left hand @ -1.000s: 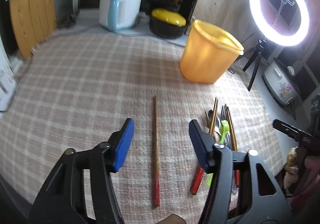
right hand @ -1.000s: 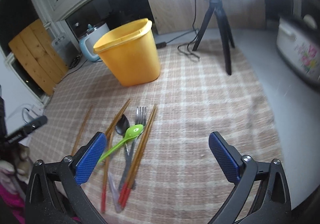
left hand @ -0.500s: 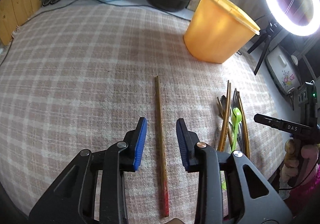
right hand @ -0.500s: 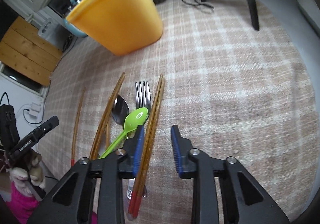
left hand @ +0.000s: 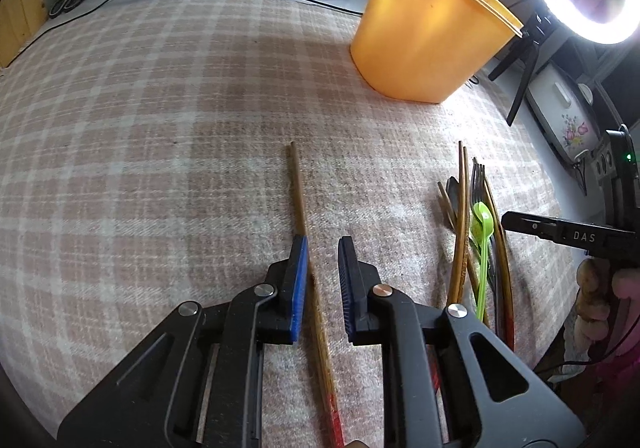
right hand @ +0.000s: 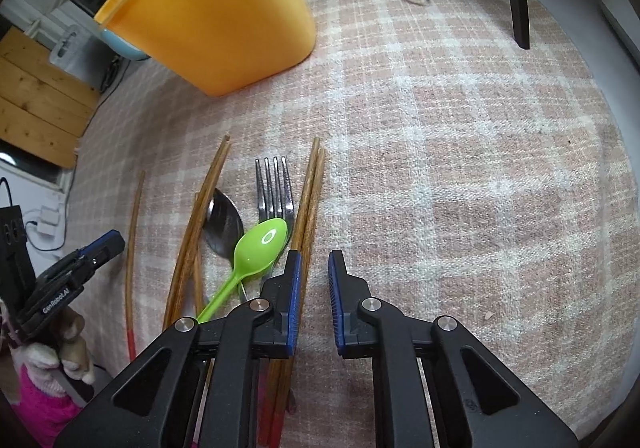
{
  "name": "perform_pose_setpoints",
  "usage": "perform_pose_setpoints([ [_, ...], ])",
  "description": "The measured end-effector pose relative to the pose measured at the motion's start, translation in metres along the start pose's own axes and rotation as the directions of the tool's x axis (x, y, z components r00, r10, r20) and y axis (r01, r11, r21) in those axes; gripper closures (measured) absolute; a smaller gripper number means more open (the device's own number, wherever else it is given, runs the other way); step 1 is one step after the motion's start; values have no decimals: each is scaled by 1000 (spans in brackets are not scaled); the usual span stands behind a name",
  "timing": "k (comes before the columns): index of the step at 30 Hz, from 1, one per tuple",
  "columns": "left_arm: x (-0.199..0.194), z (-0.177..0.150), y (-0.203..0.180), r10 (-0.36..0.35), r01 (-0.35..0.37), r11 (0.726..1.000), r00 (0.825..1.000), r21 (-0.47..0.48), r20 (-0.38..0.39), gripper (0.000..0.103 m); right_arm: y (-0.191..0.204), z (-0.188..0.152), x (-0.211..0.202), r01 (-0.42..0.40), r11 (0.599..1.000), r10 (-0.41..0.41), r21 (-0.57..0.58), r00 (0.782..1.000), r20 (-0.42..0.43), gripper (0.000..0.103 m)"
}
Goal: Organize utensils
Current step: 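Lower the left tool toward a lone chopstick while the right tool approaches the chopstick pile, then close the left tool on the lone chopstick while the right tool grips a pile chopstick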
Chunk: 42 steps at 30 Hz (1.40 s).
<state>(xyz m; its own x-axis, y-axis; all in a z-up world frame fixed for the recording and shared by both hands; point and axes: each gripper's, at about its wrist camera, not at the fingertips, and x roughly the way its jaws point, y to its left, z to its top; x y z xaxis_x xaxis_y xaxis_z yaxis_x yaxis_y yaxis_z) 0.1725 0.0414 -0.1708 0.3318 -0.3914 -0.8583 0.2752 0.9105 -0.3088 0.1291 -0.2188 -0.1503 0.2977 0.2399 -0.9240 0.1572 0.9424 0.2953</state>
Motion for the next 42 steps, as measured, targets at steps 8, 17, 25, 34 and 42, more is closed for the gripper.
perform_pose_setpoints([
  [8,8,3,2,-5,5,1000,1000,7,-1,93,18,13,12,54,998,-55,-31,998,-20,93],
  [17,10,7,10,-28,28,999,999,-26,-20,93,36,29,22,89,993,-95,-71,993,-77,93],
  [25,17,16,5,21,-25,999,994,-31,-106,80,39,31,29,83,990,-98,-116,987,-131,97],
  [34,26,29,5,56,-56,998,992,1,-110,98,47,39,38,114,973,-151,-203,972,-182,96],
  [42,13,29,12,3,-9,996,997,-84,-78,99,29,47,26,18,993,-34,-113,989,-145,98],
])
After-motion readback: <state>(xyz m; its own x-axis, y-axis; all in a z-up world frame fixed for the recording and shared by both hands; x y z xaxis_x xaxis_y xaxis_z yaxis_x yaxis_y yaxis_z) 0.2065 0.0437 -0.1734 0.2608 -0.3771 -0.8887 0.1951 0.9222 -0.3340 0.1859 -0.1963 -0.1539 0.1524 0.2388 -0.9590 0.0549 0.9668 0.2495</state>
